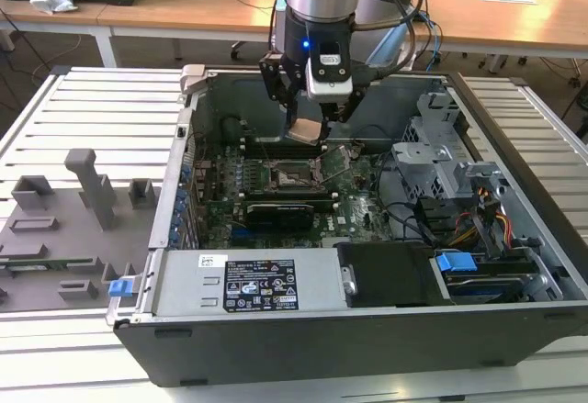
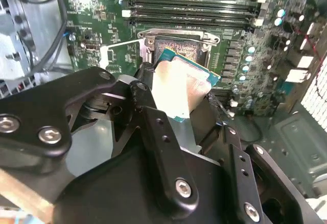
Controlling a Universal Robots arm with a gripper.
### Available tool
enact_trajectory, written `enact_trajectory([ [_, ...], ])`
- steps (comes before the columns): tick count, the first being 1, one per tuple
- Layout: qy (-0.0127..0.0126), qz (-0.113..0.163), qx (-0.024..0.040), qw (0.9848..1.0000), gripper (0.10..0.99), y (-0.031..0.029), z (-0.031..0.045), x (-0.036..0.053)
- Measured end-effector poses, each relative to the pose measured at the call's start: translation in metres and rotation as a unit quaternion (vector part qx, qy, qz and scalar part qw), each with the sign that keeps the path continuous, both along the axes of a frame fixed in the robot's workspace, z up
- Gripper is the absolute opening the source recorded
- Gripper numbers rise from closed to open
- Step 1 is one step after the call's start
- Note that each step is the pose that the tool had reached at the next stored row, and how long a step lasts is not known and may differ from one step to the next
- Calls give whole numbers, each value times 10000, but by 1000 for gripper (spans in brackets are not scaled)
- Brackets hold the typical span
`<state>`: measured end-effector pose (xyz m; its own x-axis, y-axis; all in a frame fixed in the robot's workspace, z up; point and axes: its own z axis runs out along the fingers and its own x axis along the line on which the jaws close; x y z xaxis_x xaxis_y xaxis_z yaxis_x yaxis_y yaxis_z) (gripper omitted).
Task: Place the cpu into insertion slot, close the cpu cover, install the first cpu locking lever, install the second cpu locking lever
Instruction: 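Place the cpu into insertion slot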
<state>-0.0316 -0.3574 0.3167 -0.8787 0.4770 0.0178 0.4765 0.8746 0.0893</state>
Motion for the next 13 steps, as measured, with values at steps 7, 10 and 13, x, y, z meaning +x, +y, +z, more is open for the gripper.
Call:
enact_trajectory([
  [7, 0, -471, 0, 9989, 537, 0, -13, 1],
  [10, 0, -750, 0, 9972, 537, 0, -20, 1],
  [13, 0, -1030, 0, 9947, 537, 0, -28, 1],
])
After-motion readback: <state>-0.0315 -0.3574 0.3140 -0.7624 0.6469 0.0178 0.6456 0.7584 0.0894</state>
